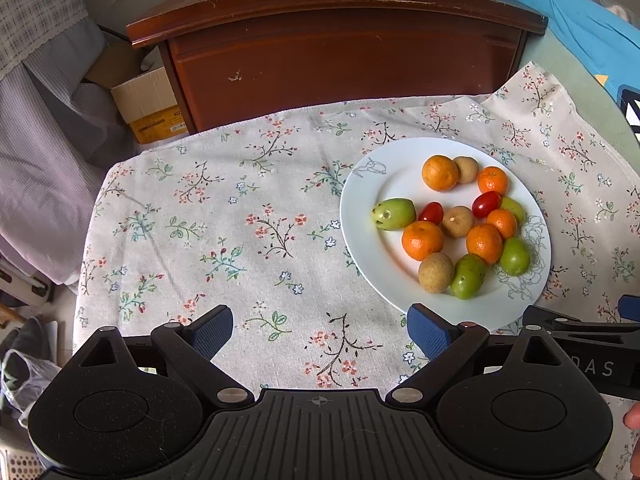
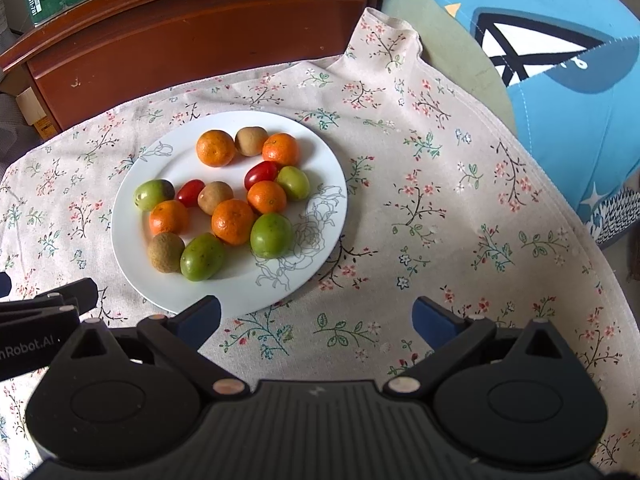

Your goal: Organize fruits

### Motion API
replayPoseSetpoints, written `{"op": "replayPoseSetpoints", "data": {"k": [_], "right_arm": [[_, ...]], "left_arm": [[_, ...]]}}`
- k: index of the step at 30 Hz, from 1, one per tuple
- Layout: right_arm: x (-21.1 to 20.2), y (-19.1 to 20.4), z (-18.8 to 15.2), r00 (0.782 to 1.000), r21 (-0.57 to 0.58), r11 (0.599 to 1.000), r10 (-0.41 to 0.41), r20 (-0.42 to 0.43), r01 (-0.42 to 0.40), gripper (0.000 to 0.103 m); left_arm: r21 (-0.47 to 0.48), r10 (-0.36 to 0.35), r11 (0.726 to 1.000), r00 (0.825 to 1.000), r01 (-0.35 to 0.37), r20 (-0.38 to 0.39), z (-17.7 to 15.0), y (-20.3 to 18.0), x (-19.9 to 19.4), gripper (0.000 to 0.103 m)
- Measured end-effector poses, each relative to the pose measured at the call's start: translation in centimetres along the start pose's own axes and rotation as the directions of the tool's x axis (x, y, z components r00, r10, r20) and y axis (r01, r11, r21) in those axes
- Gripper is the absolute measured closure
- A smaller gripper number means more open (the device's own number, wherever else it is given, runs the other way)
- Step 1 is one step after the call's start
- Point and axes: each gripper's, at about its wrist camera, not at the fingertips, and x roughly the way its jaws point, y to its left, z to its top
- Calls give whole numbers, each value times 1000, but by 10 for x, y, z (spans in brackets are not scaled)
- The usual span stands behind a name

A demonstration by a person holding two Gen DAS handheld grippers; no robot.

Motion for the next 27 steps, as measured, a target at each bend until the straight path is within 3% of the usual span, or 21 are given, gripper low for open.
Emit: {"op": "replayPoseSetpoints", "data": {"k": [27], "right_arm": [[2, 2, 1, 1000, 2, 1000, -19, 16, 19, 2]], "left_arm": [[14, 5, 1000, 1000, -5, 6, -3, -3, 2, 8]]}}
